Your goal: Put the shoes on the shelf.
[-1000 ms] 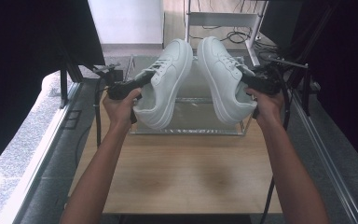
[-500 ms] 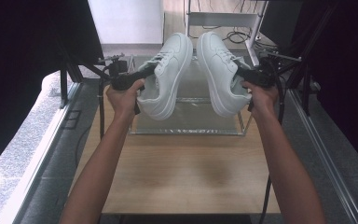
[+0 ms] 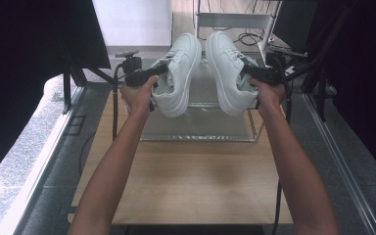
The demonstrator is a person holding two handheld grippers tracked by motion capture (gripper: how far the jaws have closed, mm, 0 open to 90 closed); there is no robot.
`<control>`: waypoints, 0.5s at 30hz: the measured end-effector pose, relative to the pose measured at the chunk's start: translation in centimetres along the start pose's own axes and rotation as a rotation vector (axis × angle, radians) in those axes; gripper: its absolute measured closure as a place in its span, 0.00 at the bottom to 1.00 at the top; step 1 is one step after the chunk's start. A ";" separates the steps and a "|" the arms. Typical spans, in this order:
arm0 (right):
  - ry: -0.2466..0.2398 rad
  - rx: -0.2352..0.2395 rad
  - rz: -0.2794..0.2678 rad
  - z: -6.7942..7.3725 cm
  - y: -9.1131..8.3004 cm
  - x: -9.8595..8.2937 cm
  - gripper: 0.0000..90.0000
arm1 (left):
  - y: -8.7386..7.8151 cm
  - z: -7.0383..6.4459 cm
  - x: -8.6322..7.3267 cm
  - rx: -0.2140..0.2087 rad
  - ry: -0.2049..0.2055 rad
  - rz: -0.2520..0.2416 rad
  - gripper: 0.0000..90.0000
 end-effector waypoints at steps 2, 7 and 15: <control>0.004 -0.010 0.003 0.0 0.5 0.1 0.94 | 0.5 0.0 0.2 0.014 0.011 0.006 0.93; 0.015 -0.045 0.019 -0.2 1.7 0.6 0.94 | 2.2 -0.1 0.9 0.037 0.004 0.030 0.93; 0.030 -0.106 0.029 -0.1 3.7 1.3 0.94 | 4.5 -0.2 1.7 0.091 0.011 0.053 0.93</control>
Point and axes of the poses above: each handheld gripper's, and its own axes: y roughly forward along the jaws, x roughly out of its top, z roughly to its left, the point moved 2 cm from there along y, roughly forward along the jaws, and after that the axes turned 4 degrees about y, right-handed, at the moved point
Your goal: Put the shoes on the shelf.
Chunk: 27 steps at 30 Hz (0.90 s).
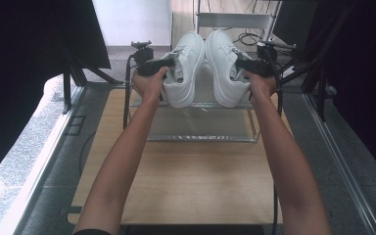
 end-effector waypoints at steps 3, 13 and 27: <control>0.016 -0.026 -0.004 0.1 0.8 -0.2 0.94 | 0.9 0.2 -0.1 0.018 -0.012 0.008 0.93; 0.040 -0.101 0.001 -0.1 2.7 -1.1 0.92 | 3.3 0.3 -0.3 0.042 -0.060 0.040 0.89; -0.082 -0.079 0.041 1.3 3.4 -1.2 0.61 | 4.2 -1.0 -0.5 -0.005 -0.005 0.064 0.63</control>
Point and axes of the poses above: each handheld gripper's, and its own axes: y roughly forward along the jaws, x roughly out of its top, z roughly to its left, the point moved 2 cm from there along y, roughly forward along the jaws, and after that the axes turned 4 degrees about y, right-handed, at the moved point
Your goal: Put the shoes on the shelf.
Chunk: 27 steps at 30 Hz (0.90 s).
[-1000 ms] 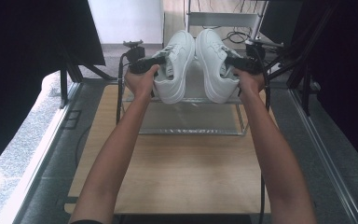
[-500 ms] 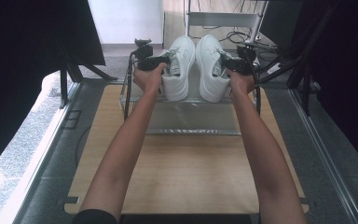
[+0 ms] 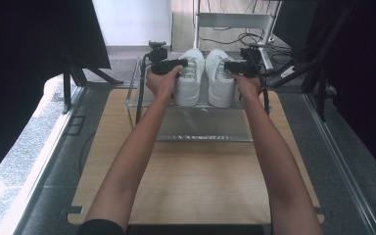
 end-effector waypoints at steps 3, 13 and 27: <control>-0.041 -0.002 -0.016 -0.1 -0.7 0.1 0.51 | -0.7 -0.2 0.1 -0.023 0.022 -0.014 0.58; -0.098 0.047 -0.167 0.1 -5.2 0.4 0.56 | -4.3 -0.4 -0.5 -0.102 0.069 -0.038 0.63; -0.197 0.094 -0.089 -2.8 -8.3 -2.8 0.91 | -9.4 1.5 -3.1 -0.131 0.152 -0.020 0.90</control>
Point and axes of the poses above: each handheld gripper's, and its own axes: y roughly forward along the jaws, x roughly out of its top, z roughly to its left, the point moved 2 cm from there along y, roughly forward along the jaws, and after that the axes turned 4 degrees about y, right-handed, at the moved point
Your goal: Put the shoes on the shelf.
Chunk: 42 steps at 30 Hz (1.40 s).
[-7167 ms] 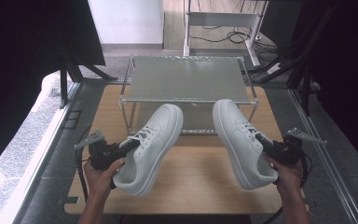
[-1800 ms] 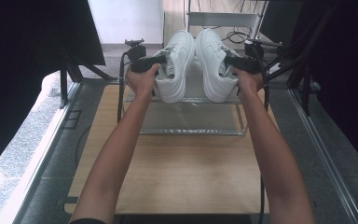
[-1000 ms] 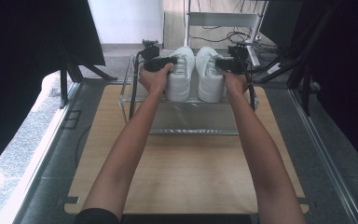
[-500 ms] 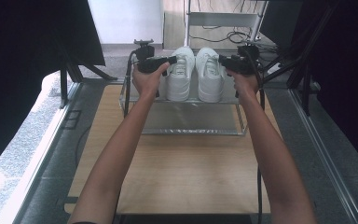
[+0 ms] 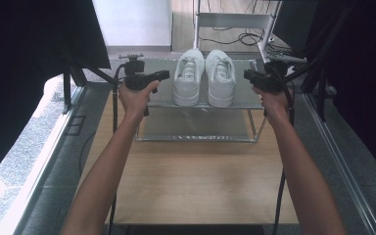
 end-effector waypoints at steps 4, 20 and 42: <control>-0.008 0.002 0.016 -0.5 0.0 -1.1 0.94 | -0.4 0.4 -1.2 0.005 0.014 0.031 0.95; -0.075 0.006 0.077 0.0 1.7 -4.4 0.97 | 2.2 0.3 -5.4 -0.023 0.004 0.107 1.00; -0.155 -0.041 0.078 1.9 2.8 -5.1 1.00 | 2.3 0.2 -5.7 -0.023 -0.038 0.071 1.00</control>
Point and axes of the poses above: each handheld gripper's, and its own axes: y roughly forward along the jaws, x roughly out of its top, z roughly to its left, the point moved 2 cm from there along y, roughly forward along the jaws, and after that the axes turned 4 degrees about y, right-handed, at the moved point
